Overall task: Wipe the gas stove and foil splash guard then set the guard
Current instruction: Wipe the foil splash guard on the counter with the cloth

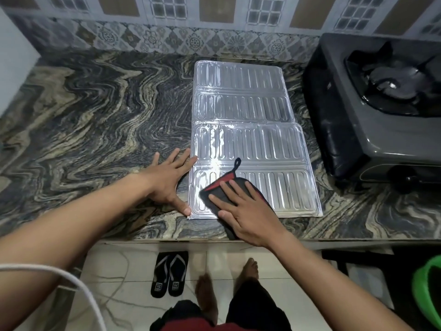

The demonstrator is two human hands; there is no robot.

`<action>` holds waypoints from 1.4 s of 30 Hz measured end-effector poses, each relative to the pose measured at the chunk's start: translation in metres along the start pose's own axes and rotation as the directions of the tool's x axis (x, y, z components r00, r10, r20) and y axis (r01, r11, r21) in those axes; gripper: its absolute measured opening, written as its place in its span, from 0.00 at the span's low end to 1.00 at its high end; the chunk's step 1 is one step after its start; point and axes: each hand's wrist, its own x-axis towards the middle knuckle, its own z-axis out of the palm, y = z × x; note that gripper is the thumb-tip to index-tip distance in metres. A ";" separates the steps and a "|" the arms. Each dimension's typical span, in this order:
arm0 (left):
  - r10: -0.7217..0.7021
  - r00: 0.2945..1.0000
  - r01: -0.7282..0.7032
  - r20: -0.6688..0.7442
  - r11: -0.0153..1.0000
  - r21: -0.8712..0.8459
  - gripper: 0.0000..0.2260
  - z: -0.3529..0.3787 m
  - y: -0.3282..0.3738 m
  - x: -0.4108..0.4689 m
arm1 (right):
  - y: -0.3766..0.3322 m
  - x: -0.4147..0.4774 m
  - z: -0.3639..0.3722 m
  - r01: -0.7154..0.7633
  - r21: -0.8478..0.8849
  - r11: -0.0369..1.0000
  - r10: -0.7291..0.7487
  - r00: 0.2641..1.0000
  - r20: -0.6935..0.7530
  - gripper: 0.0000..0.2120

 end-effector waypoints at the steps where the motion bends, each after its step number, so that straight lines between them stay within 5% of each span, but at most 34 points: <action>1: 0.002 1.000 -0.002 0.001 1.000 0.001 0.70 0.000 0.000 0.000 | 0.007 -0.006 -0.001 -0.034 0.003 0.999 0.034 0.999 -0.009 0.25; 6: 0.012 1.000 -0.012 0.001 1.000 -0.008 0.70 0.001 -0.001 0.000 | 0.055 -0.035 -0.003 -0.297 0.063 0.953 0.299 0.954 -0.032 0.25; 14: 0.011 1.000 -0.011 0.006 1.000 -0.018 0.70 0.000 0.000 -0.001 | 0.069 -0.039 -0.003 -0.614 0.087 0.785 0.620 0.781 -0.081 0.27; 21: 0.012 1.000 -0.012 -0.014 0.999 -0.034 0.71 0.001 0.001 -0.001 | -0.027 0.006 0.002 -0.272 0.105 0.956 0.277 0.960 -0.032 0.27; 25: 0.007 1.000 -0.008 -0.028 0.999 -0.040 0.72 -0.001 0.002 0.000 | -0.038 0.004 0.006 -0.113 0.102 0.988 0.115 0.993 -0.019 0.26; 32: -0.061 0.998 0.061 -0.001 0.998 -0.013 0.73 -0.008 0.011 -0.002 | 0.029 -0.026 -0.013 -0.335 0.263 0.905 0.332 0.942 0.057 0.25; 37: -0.207 0.978 0.208 0.018 0.977 -0.043 0.72 -0.012 0.027 -0.006 | 0.071 -0.032 -0.029 -0.589 0.331 0.737 0.577 0.804 0.146 0.29; 42: -0.317 0.948 0.316 -0.007 0.947 -0.053 0.62 -0.019 0.071 -0.013 | 0.083 -0.038 -0.044 -0.500 0.205 0.842 0.484 0.866 0.126 0.37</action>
